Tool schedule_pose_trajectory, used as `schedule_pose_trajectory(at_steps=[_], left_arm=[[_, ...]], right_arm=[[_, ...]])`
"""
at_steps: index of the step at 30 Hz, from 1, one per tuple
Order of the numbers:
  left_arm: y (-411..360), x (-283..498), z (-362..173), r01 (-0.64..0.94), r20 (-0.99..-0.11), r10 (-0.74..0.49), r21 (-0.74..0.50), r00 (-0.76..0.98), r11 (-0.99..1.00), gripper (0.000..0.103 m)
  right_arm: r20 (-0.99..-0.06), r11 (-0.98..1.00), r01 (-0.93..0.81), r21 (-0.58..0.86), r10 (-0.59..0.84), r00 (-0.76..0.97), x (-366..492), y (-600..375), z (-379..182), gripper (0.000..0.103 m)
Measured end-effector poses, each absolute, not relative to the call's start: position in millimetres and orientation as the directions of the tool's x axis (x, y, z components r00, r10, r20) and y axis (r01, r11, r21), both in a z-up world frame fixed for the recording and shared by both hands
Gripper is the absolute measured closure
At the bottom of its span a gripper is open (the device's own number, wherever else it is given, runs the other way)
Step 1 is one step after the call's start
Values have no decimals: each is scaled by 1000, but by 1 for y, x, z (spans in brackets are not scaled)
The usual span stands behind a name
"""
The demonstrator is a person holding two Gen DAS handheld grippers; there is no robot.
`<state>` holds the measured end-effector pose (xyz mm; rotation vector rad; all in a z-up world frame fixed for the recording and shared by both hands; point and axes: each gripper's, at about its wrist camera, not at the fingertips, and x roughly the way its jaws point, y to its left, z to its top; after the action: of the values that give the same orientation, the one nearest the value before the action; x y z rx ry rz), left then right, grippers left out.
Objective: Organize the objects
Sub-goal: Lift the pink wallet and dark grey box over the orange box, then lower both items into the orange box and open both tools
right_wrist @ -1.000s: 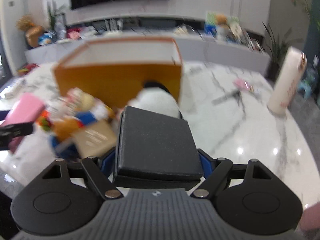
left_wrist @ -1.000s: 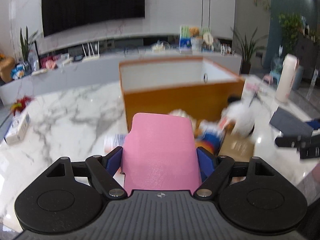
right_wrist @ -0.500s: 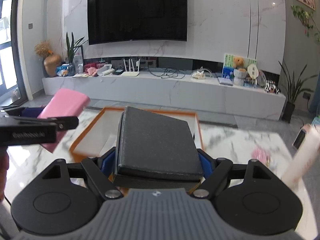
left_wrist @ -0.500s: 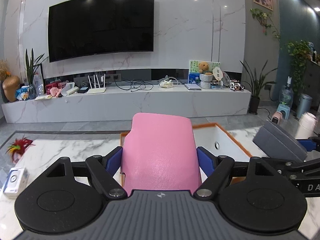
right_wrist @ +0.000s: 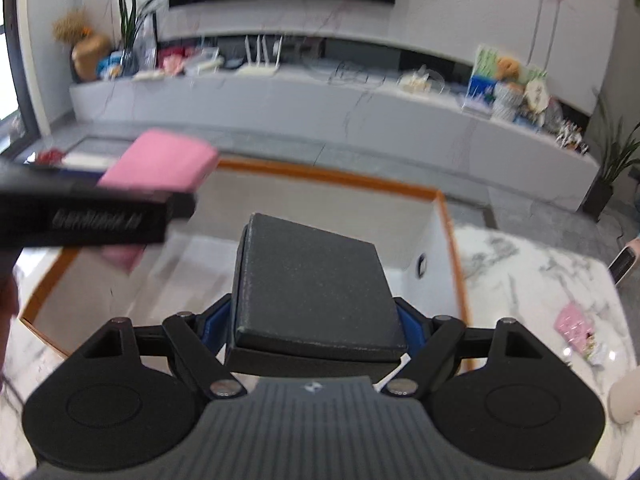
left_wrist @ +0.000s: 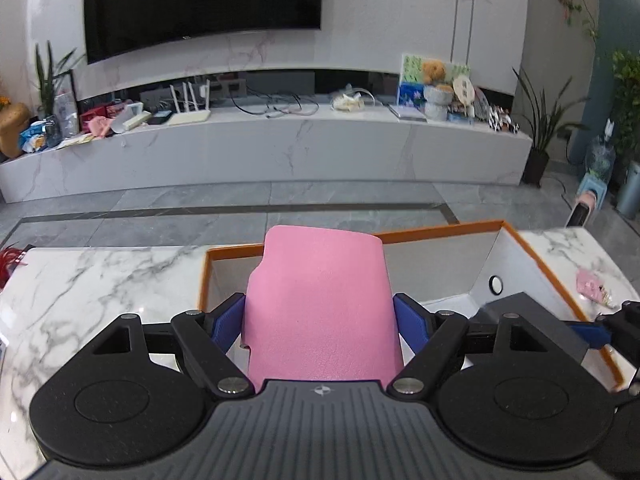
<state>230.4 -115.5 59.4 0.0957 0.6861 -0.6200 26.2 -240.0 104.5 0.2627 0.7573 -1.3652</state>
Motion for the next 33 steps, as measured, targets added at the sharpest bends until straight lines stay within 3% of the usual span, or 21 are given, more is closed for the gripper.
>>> schedule_pose_trajectory(at_steps=[10,19,24,33], left_arm=[[-120,252,35,536,-698,-478,-159,533,829,11],[-134,267,36,563,-758,-440,-116,482,818,11],[-140,281,34,556,-789,-444,-160,425,815,11],[-169,283,24,589,-838,-330,-14,434,808,11]], right_arm=[[-724,196,945,-262,-687,-59,23,-278,66,21],[-771,185,960,-209,-635,-45,18,-277,66,21],[-808,266,935,-232,-588,-33,27,-282,74,21],[-896,437,832,-341,-419,-147,53,-310,67,21]])
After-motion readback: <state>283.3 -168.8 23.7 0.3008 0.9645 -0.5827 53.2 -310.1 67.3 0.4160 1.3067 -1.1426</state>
